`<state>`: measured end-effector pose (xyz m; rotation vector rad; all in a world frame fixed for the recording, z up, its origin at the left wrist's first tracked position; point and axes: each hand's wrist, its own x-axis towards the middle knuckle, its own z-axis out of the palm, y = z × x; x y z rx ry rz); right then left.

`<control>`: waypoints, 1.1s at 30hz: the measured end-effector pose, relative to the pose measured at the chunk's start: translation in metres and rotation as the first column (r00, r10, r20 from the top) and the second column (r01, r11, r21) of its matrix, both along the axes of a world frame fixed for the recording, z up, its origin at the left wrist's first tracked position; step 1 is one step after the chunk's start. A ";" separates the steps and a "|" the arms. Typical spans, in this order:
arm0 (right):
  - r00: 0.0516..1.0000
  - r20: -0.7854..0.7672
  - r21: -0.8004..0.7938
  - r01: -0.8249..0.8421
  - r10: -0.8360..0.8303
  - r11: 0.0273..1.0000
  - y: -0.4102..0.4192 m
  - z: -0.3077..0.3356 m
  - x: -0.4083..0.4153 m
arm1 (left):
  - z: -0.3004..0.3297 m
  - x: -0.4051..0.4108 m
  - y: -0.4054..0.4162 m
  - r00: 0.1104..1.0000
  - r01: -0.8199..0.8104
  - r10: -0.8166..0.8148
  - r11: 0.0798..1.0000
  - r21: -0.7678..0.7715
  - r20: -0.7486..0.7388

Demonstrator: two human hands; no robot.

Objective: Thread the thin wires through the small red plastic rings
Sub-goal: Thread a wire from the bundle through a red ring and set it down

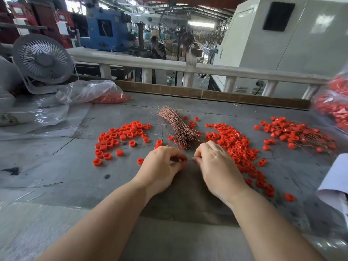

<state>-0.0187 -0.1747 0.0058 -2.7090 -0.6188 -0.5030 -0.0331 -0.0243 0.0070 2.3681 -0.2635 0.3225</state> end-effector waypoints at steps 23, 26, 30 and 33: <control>0.996 0.001 0.031 0.094 -0.094 0.995 -0.004 -0.002 0.003 | -0.001 0.001 0.002 1.000 0.010 -0.010 1.000 -0.006 0.005; 0.995 0.005 0.034 0.096 -0.096 0.995 -0.004 -0.004 0.003 | -0.001 0.002 0.002 1.000 0.003 -0.003 1.000 -0.009 0.009; 0.997 0.015 0.055 0.069 -0.070 0.996 -0.002 -0.004 0.002 | -0.003 0.003 0.002 1.000 0.002 -0.002 1.000 -0.010 0.013; 0.999 0.035 0.031 0.033 -0.034 0.999 -0.001 -0.004 0.001 | -0.003 0.003 0.002 1.000 0.009 -0.009 1.000 -0.013 0.018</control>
